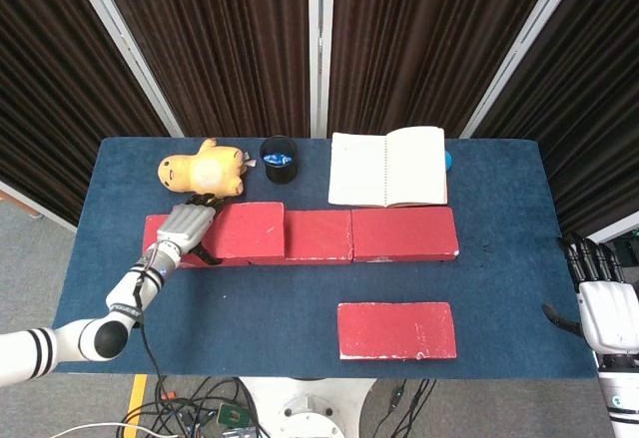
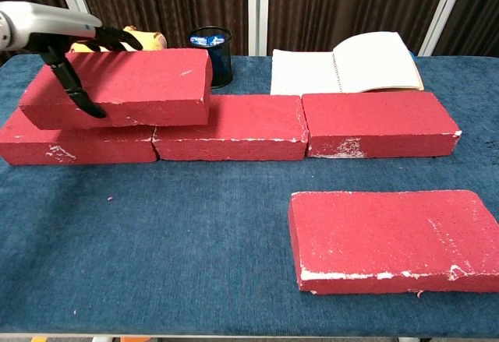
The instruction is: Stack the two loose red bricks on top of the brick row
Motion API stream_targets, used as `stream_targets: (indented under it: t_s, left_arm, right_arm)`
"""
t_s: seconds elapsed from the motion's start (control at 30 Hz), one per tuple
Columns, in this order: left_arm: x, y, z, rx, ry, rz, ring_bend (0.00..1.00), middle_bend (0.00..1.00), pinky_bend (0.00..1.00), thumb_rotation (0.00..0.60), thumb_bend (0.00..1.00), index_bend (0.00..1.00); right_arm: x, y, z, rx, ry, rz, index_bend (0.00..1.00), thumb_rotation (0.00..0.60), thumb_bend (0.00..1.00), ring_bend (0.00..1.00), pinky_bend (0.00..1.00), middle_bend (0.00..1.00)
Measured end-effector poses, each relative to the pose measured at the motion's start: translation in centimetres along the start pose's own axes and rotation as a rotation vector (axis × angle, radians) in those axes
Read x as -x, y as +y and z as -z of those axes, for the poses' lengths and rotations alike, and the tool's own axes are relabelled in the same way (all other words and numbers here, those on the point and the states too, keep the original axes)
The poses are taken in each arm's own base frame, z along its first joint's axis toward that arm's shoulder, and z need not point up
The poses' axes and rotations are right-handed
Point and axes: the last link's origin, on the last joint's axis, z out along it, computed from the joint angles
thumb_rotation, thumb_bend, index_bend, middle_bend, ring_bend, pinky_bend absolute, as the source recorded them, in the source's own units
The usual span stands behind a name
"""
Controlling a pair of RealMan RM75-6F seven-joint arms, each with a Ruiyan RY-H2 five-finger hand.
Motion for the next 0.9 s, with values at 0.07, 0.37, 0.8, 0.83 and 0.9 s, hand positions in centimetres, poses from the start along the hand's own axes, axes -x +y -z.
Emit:
stream_targets:
  t_s: [0.07, 0.37, 0.8, 0.83, 0.9]
  left_arm:
    - [0.1, 0.1, -0.6, -0.002, -0.018, -0.013, 0.0, 0.18, 0.02, 0.6, 0.12, 0.0]
    - [0.4, 0.4, -1.9, -0.001, -0.07, -0.02, 0.0, 0.18, 0.01, 0.6, 0.12, 0.0]
    - [0.4, 0.4, -3.0, -0.001, -0.098, 0.05, 0.0, 0.18, 0.01, 0.6, 0.12, 0.0]
    - [0.5, 0.3, -3.0, -0.004, -0.1, 0.047, 0.0, 0.18, 0.01, 0.6, 0.12, 0.0]
    - [0.5, 0.2, -3.2, -0.011, -0.101, 0.041, 0.0, 0.18, 0.01, 0.6, 0.12, 0.0]
  right_arm:
    - [0.1, 0.1, -0.1, 0.003, -0.002, 0.001, 0.0, 0.6, 0.1, 0.0, 0.0, 0.0]
    - [0.3, 0.4, -0.2, 0.022, -0.009, -0.001, 0.0, 0.6, 0.1, 0.0, 0.0, 0.0]
    - [0.6, 0.7, -0.4, 0.034, -0.018, -0.001, 0.0, 0.6, 0.1, 0.0, 0.0, 0.0]
    - [0.6, 0.7, -0.4, 0.035, -0.017, -0.002, 0.0, 0.6, 0.1, 0.0, 0.0, 0.0]
    - [0.5, 0.7, -0.4, 0.037, -0.015, -0.003, 0.0, 0.6, 0.1, 0.0, 0.0, 0.0]
